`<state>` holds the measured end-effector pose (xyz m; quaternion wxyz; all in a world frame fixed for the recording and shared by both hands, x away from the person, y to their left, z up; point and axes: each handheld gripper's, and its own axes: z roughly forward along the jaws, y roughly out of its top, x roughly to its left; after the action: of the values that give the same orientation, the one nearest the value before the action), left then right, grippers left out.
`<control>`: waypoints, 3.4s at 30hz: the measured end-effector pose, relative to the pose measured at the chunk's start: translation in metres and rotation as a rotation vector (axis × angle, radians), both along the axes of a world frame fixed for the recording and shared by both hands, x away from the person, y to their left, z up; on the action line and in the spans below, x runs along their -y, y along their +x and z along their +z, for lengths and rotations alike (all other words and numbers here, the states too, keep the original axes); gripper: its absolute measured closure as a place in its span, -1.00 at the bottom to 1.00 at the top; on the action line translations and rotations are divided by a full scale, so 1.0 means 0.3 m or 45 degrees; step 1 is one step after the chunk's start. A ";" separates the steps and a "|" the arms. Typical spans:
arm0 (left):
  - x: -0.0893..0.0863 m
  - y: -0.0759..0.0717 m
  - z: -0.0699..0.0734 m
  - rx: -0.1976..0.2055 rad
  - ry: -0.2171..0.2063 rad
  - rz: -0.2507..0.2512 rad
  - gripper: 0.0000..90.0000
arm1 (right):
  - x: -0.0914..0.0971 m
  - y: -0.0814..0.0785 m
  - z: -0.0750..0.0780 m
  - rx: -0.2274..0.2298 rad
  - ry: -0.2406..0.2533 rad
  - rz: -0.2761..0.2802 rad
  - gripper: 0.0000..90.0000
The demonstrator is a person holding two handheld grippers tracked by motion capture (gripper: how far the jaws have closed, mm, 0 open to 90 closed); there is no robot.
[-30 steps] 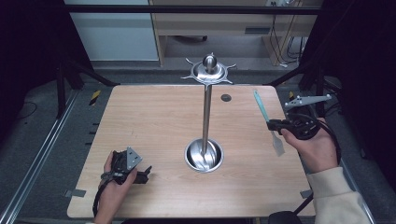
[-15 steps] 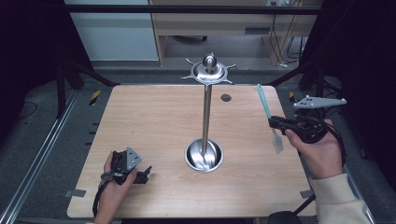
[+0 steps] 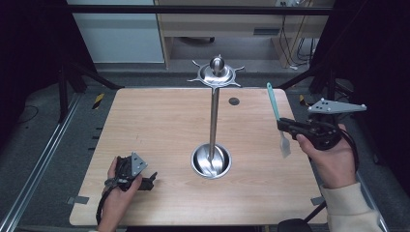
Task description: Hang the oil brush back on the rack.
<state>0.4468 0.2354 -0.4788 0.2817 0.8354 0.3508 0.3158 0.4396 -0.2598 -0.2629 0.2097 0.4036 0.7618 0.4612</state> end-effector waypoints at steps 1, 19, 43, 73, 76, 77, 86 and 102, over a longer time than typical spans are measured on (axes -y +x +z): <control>0.001 0.000 0.000 -0.002 -0.001 -0.001 -0.94 | 0.000 0.000 0.000 0.007 0.003 0.000 0.83; 0.003 0.000 -0.002 -0.002 0.000 -0.004 -0.94 | -0.043 -0.053 0.027 0.086 0.046 0.044 0.83; 0.005 -0.001 -0.003 -0.008 0.006 -0.005 -0.94 | -0.119 -0.118 0.047 0.174 0.079 0.134 0.83; 0.006 0.000 -0.004 -0.005 0.007 -0.007 -0.94 | -0.175 -0.098 0.052 0.193 0.079 0.189 0.83; 0.006 -0.001 -0.003 -0.005 0.007 -0.007 -0.94 | -0.175 -0.096 0.052 0.189 0.076 0.189 0.83; 0.006 -0.001 -0.003 -0.005 0.006 -0.007 -0.94 | -0.175 -0.095 0.052 0.189 0.073 0.188 0.83; 0.007 0.000 -0.004 -0.008 0.009 -0.010 -0.94 | -0.189 -0.088 0.049 0.185 0.068 0.195 0.83; 0.008 -0.001 -0.005 -0.010 0.013 -0.013 -0.94 | -0.228 -0.060 0.022 0.173 0.094 0.188 0.83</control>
<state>0.4467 0.2330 -0.4801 0.2779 0.8397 0.3460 0.3129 0.4215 -0.1914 -0.2563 0.2110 0.3216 0.7560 0.5296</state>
